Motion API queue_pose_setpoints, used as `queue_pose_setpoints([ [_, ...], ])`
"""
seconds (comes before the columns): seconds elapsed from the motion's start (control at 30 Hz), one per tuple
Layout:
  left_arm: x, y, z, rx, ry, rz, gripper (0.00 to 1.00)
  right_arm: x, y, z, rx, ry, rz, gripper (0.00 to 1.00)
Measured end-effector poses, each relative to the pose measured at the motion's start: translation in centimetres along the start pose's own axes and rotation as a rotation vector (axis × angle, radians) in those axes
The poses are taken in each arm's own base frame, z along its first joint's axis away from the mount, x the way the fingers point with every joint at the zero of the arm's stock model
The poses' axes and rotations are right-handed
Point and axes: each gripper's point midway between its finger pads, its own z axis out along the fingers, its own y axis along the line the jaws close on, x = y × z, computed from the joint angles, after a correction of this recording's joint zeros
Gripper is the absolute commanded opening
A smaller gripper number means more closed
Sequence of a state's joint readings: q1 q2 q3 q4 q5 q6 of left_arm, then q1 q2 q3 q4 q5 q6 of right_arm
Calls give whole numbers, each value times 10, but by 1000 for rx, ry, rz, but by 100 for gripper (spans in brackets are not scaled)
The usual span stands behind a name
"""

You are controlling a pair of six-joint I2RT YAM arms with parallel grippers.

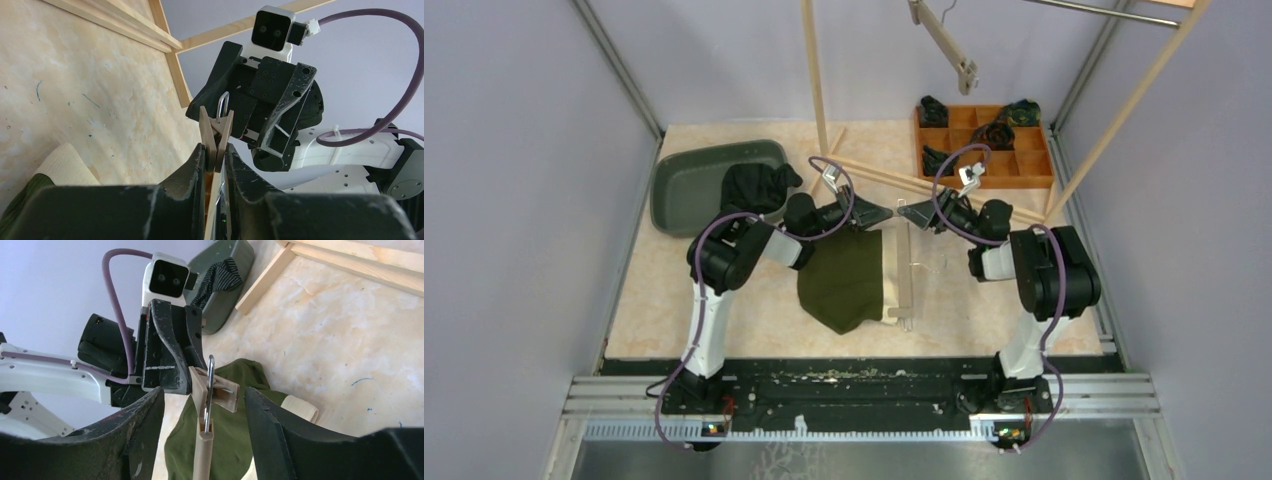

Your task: Clip the underwear to the hanger

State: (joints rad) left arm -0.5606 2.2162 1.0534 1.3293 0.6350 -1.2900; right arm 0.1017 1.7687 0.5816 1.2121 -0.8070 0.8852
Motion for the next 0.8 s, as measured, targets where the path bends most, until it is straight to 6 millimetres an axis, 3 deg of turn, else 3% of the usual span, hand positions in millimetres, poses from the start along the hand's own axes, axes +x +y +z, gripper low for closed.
queue_pose_setpoints([
  [0.43, -1, -4, 2, 18, 8, 11, 12, -1, 2, 4, -36, 0, 12, 59],
  [0.6, 0, -4, 2, 19, 9, 12, 11, 0, 1, 5, -48, 4, 22, 52],
  [0.67, 0, -5, 2, 21, 9, 13, 11, 1, 0, 5, -48, 6, 29, 41],
  [0.8, 0, -8, 1, 35, 12, 20, 13, -1, 0, 6, -49, -1, 38, 0],
])
